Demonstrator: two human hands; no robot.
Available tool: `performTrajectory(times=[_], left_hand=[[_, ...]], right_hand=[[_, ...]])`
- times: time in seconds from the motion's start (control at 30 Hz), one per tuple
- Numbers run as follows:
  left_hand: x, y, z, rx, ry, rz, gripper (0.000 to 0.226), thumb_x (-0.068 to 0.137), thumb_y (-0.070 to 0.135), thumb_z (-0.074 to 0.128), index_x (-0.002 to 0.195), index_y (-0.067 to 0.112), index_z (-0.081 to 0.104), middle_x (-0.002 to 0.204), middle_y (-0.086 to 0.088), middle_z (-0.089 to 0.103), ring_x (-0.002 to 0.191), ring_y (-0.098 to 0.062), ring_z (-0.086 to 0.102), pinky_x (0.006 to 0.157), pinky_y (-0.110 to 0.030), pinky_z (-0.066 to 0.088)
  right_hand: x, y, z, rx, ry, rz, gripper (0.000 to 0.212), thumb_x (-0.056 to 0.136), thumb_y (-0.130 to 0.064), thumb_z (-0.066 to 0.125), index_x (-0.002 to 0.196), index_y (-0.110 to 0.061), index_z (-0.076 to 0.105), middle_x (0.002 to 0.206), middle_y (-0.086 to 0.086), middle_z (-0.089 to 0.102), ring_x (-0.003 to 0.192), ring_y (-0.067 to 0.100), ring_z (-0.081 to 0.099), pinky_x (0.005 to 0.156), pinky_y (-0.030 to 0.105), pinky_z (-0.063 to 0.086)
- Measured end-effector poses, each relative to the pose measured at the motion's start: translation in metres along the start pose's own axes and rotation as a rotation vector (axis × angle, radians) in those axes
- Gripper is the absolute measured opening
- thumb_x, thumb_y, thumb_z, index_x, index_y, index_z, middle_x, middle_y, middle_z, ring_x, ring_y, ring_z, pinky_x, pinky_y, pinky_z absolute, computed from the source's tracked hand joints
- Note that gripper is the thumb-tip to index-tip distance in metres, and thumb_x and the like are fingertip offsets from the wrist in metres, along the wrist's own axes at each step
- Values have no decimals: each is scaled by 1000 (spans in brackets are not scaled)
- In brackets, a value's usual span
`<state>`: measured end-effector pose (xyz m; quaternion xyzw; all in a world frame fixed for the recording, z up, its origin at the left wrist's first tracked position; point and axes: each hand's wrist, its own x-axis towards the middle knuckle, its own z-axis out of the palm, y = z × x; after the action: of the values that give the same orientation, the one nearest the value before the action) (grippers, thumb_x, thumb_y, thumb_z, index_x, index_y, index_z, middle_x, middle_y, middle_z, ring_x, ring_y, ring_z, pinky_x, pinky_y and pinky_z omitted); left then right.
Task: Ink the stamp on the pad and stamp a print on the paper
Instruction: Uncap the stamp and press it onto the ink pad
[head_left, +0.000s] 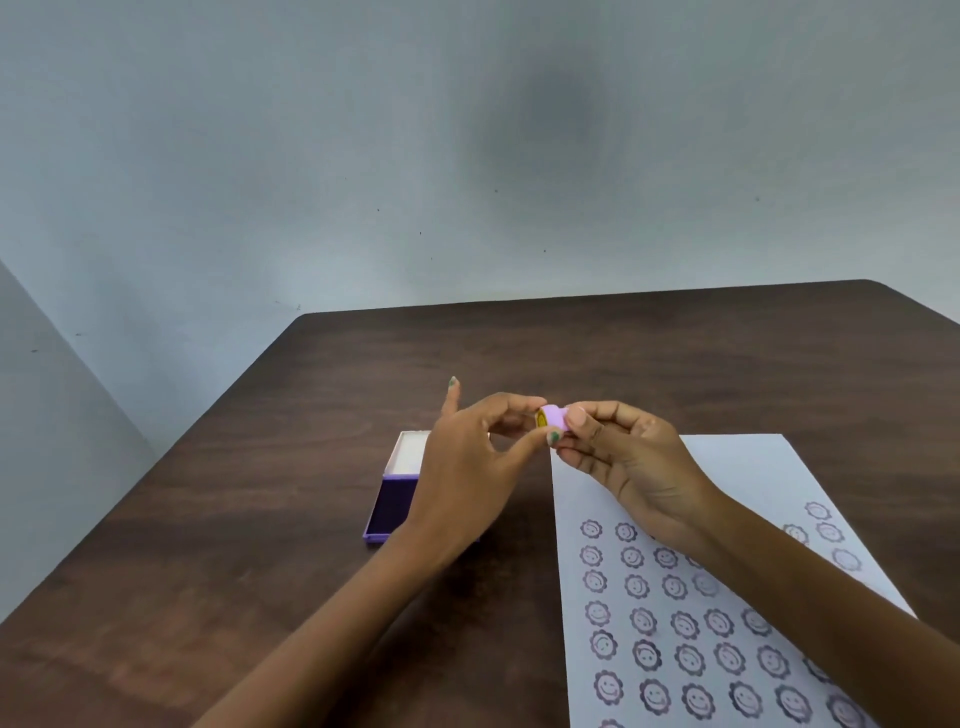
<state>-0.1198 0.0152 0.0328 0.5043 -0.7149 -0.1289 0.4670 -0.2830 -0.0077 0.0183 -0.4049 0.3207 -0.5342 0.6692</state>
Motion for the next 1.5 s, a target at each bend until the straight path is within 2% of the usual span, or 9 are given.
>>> performTrajectory(times=[0.3,0.37,0.43,0.5,0.97,1.07,1.17,1.33,1.5], left_hand=[[-2,1,-2,-58,7,-14,19,79,30,72,98,28,68,84,23,67,81,2,66,115,-17,9],[-3,1,-2,-65,-5,-12,20,79,29,72,98,30,66,85,25,65,82,2,65,116,-26,20],[-5,0,-2,-84,-14,-15,22,79,27,72,101,27,66,88,23,66,83,1,65,102,-30,44],[-5,0,-2,-102,-15,-9,25,80,25,73,104,21,67,92,15,69,83,-1,65,82,-18,53],[-4,2,-4,-155,22,-109,23,82,26,70,104,19,69,92,10,71,84,-1,65,74,-8,48],[-7,0,-3,104,-11,-30,24,82,32,70,105,25,68,96,10,72,84,-3,63,88,-12,44],[-8,-3,-2,306,-54,40,21,83,35,66,103,26,68,101,7,73,88,-4,61,110,-23,23],[-9,-9,0,415,-144,56,27,84,37,63,108,25,68,105,3,72,95,-9,60,113,-27,12],[-10,-10,2,443,-198,31,36,84,45,62,115,27,64,117,4,68,107,-9,57,111,-27,20]], right_hand=[[0,2,2,4,-21,-35,30,66,-13,68,95,-5,66,91,8,76,88,22,70,71,25,58],[-1,2,2,-16,-16,-47,32,65,-13,69,96,-7,66,92,8,76,89,23,70,71,25,58],[-1,2,2,-28,-14,-59,34,64,-14,69,96,-8,66,92,7,76,89,23,70,71,24,58],[-2,2,3,-31,-15,-70,35,63,-14,69,97,-8,66,92,7,75,90,23,70,71,25,58],[-3,-5,3,-128,130,-223,34,65,-15,68,99,-13,64,104,10,70,94,22,69,82,31,57],[-2,-7,-2,-164,189,-244,25,72,-10,67,95,-17,64,100,4,70,90,19,70,77,26,58],[-1,-5,-3,-242,242,-268,23,75,-8,67,95,-20,64,98,2,70,91,18,69,77,25,57],[-1,-3,-3,-309,284,-289,22,75,-10,69,93,-23,64,95,-1,70,90,17,69,73,21,57],[-2,-3,-2,-320,299,-263,25,75,-14,69,99,-16,64,99,6,71,89,18,70,79,28,58]])
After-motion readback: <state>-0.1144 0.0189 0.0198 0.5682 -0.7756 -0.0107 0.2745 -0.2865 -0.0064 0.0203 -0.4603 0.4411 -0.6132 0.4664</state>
